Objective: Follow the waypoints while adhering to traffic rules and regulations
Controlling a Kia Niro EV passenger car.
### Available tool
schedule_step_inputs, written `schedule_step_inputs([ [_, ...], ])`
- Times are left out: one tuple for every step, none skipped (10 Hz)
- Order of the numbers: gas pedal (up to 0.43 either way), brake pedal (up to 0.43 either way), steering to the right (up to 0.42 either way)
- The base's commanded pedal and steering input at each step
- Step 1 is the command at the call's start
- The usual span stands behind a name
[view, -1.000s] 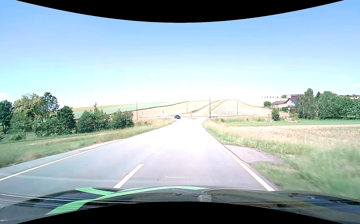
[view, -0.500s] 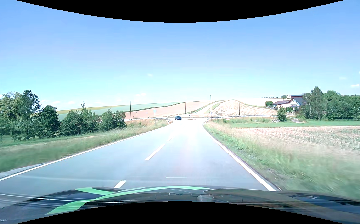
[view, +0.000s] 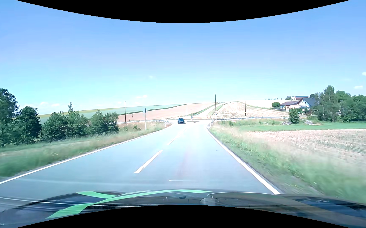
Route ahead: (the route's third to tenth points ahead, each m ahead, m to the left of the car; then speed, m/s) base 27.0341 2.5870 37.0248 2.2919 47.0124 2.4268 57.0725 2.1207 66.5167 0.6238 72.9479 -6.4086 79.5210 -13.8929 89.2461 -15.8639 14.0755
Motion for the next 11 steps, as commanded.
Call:
schedule_step_inputs([
  [0.0, 0.213, 0.003],
  [0.0, 0.201, 0.003],
  [0.0, 0.195, 0.003],
  [0.0, 0.177, 0.003],
  [0.0, 0.177, 0.002],
  [0.0, 0.177, 0.002],
  [0.0, 0.177, 0.002],
  [0.0, 0.177, 0.002],
  [0.0, 0.177, 0.002],
  [0.0, 0.177, 0.002],
  [0.0, 0.177, 0.002],
])
